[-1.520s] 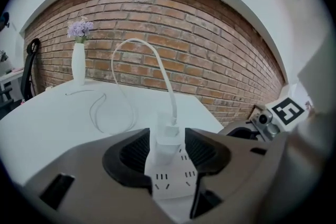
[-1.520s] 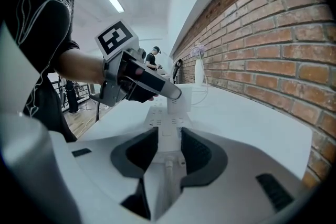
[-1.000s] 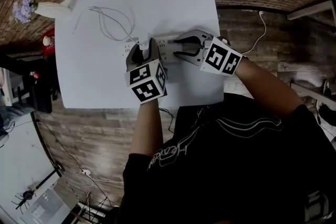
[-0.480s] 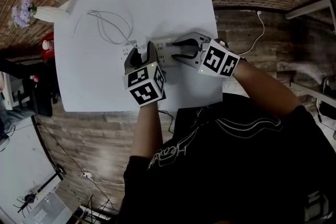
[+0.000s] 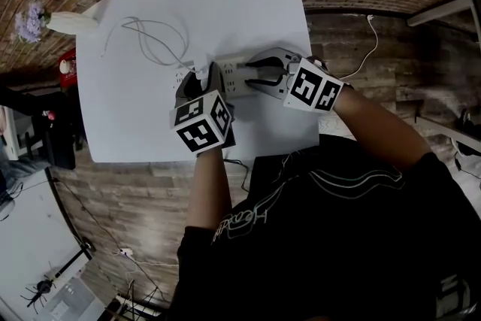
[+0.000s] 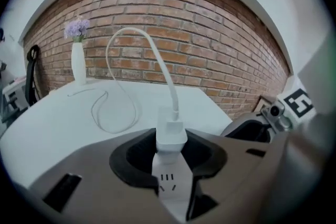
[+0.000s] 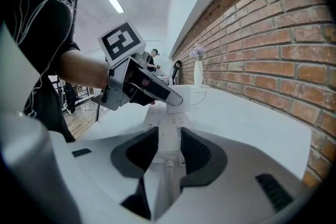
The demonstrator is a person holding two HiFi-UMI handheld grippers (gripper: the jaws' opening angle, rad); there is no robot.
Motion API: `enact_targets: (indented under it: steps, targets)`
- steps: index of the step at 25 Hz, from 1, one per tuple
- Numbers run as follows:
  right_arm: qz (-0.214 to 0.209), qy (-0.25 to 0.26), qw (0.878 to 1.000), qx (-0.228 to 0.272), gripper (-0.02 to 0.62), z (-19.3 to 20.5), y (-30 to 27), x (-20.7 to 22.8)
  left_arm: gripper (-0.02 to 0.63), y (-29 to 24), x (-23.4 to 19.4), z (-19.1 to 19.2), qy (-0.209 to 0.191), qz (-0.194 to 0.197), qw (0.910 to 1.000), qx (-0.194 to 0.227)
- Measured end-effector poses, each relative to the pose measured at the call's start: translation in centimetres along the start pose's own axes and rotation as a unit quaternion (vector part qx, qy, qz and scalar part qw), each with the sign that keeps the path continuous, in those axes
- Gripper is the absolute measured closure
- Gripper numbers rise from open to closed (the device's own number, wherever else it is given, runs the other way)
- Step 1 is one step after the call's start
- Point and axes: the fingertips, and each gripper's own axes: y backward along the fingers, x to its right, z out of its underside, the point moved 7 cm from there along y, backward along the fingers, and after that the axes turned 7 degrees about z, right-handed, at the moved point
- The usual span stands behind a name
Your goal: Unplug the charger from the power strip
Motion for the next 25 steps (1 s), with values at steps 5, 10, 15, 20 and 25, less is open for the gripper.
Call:
enact_targets:
  steps: [5, 10, 15, 20, 25]
  targets:
    - [0.000, 0.001, 1.000, 0.001, 0.482, 0.1, 0.0, -0.1, 0.472, 0.2, 0.9, 0.1, -0.039, -0.044, 0.9982, 0.010]
    - [-0.001, -0.001, 1.000, 0.000, 0.482, 0.0, 0.0, -0.1, 0.466, 0.2, -0.2, 0.2, 0.022, 0.007, 0.9997, 0.002]
    - [0.000, 0.001, 1.000, 0.001, 0.482, 0.0, 0.0, -0.2, 0.471, 0.4, 0.4, 0.1, -0.019, -0.023, 0.9995, 0.003]
    - [0.002, 0.002, 1.000, 0.001, 0.482, 0.0, 0.0, -0.2, 0.472, 0.3, 0.6, 0.1, -0.029, -0.032, 0.9991, 0.006]
    - [0.001, 0.000, 1.000, 0.002, 0.482, 0.0, 0.1, -0.1, 0.469, 0.3, -0.2, 0.1, 0.009, 0.009, 0.9999, -0.002]
